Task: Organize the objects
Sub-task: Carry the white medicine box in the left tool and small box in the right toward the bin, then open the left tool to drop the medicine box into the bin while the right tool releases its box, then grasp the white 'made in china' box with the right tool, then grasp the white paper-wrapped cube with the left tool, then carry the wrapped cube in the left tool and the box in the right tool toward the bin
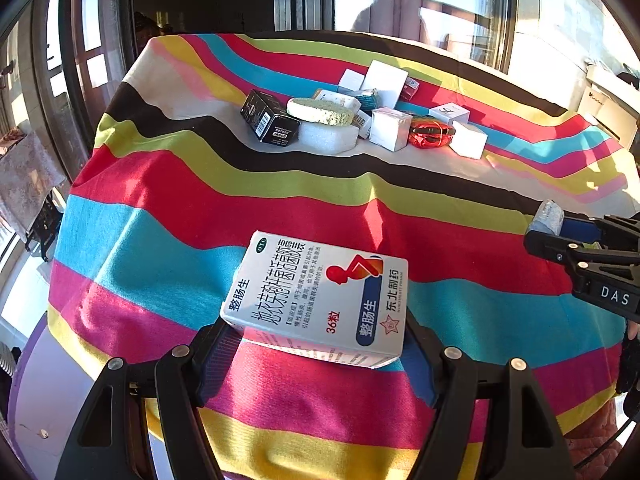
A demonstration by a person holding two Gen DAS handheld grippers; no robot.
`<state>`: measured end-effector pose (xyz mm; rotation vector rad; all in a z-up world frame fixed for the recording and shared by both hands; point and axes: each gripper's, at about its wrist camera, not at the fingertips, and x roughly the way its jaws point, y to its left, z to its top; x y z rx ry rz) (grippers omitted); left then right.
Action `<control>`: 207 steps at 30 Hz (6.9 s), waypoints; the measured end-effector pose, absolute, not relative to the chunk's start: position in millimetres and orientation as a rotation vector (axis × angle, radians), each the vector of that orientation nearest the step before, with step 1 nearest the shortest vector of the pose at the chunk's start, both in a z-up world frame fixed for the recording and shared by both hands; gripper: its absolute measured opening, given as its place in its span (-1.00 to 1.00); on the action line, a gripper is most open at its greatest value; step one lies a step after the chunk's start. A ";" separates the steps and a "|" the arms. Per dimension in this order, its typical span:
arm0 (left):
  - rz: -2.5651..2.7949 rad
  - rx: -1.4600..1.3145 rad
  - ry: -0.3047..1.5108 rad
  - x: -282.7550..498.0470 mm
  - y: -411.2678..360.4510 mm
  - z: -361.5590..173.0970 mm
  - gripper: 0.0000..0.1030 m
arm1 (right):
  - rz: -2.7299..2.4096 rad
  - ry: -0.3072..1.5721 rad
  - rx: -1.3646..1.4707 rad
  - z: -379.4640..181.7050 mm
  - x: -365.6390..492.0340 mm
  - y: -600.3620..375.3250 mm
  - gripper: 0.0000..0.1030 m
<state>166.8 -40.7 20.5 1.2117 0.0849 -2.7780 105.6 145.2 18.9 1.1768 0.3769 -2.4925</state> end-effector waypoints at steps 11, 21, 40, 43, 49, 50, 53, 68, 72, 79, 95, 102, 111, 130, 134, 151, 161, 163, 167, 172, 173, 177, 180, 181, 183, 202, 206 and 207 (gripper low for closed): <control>-2.758 1.206 0.123 197.7 -51.5 19.5 0.42 | -2.413 0.430 1.133 21.0 129.6 112.7 0.00; -2.689 1.166 0.172 234.5 -84.4 20.8 0.42 | -2.306 0.512 1.078 16.0 157.9 70.7 0.00; -2.415 1.160 0.374 319.5 -169.9 -5.9 0.42 | -1.982 0.735 0.944 9.1 234.5 -28.5 0.00; -2.376 1.139 0.386 326.1 -182.9 -5.9 0.42 | -1.902 0.788 0.909 6.0 251.1 -46.7 0.00; -2.298 1.099 0.422 338.7 -209.3 -9.0 0.43 | -1.760 0.867 0.849 -1.2 282.6 -79.7 0.00; -2.285 1.092 0.429 340.8 -213.8 -9.4 0.43 | -1.745 0.872 0.839 -1.5 288.2 -83.3 0.00; -2.248 1.039 0.445 349.6 -226.8 -7.4 0.47 | -1.712 0.869 0.817 -3.3 296.7 -93.4 0.01; -2.330 0.846 0.518 340.8 -217.3 30.1 0.68 | -1.953 0.470 0.973 16.2 224.1 -31.3 0.53; -2.450 0.888 0.584 300.4 -199.2 41.0 0.73 | -2.096 0.369 1.029 19.9 186.3 8.1 0.54; -2.532 1.015 0.481 176.4 -156.4 50.8 0.74 | -2.343 0.215 1.148 17.0 125.2 92.2 0.56; -2.626 1.299 0.206 28.8 -61.8 7.5 0.82 | -2.606 -0.040 1.400 -4.6 -56.1 192.3 0.63; -2.600 1.339 0.165 26.1 -57.7 4.9 1.00 | -2.664 0.110 1.372 -10.5 -106.6 160.0 0.65; -2.582 1.358 0.158 22.0 -54.1 6.1 1.00 | -2.619 0.189 1.352 -3.5 -37.8 178.6 -0.13; -2.724 1.353 -0.306 -94.4 41.4 28.3 0.91 | -2.653 0.186 1.253 -9.0 -5.0 213.3 -0.11; -2.800 1.409 -0.244 -86.4 40.5 22.0 0.03 | -2.649 0.165 1.253 -9.1 -5.4 215.2 -0.10; -2.875 1.194 0.070 62.7 -11.3 31.9 0.03 | -2.645 0.152 1.252 -8.8 -6.3 216.8 -0.10; -2.824 1.157 0.171 104.2 -29.7 29.3 0.03 | -2.652 0.181 1.251 -9.2 -4.7 214.6 -0.11; -2.820 1.161 0.148 116.8 -30.5 28.9 0.03 | -2.650 0.173 1.250 -9.1 -3.9 215.5 -0.12; -2.793 1.168 0.105 137.3 -36.2 27.1 0.03 | -2.664 0.097 1.264 -7.1 9.8 221.8 -0.12; -2.770 1.172 0.102 153.1 -45.2 23.1 0.03 | -2.609 0.079 1.235 -2.5 47.7 212.9 -0.12; -2.766 1.174 0.105 155.2 -46.5 22.1 0.03 | -2.600 0.082 1.226 -0.7 54.6 210.7 -0.13; -2.760 1.179 0.119 163.0 -50.0 18.8 0.03 | -2.574 0.128 1.194 5.7 76.9 200.8 -0.12; -2.759 1.177 0.117 168.4 -51.0 18.3 0.03 | -2.551 0.129 1.184 7.9 87.2 195.1 -0.12; -2.759 1.177 0.119 169.9 -51.4 18.2 0.03 | -2.545 0.134 1.181 7.8 90.2 193.1 -0.12; -2.759 1.178 0.122 172.7 -52.0 18.2 0.03 | -2.533 0.153 1.182 6.4 95.1 188.8 -0.12; -2.743 1.138 0.193 206.6 -74.2 22.0 0.03 | -2.347 0.359 1.090 9.1 149.2 112.7 -0.12; -2.728 1.122 0.189 219.4 -80.5 21.5 0.03 | -2.314 0.407 1.075 7.4 159.0 97.7 -0.13; -2.726 1.116 0.185 223.1 -81.3 21.8 0.03 | -2.306 0.413 1.075 6.8 160.7 95.0 -0.12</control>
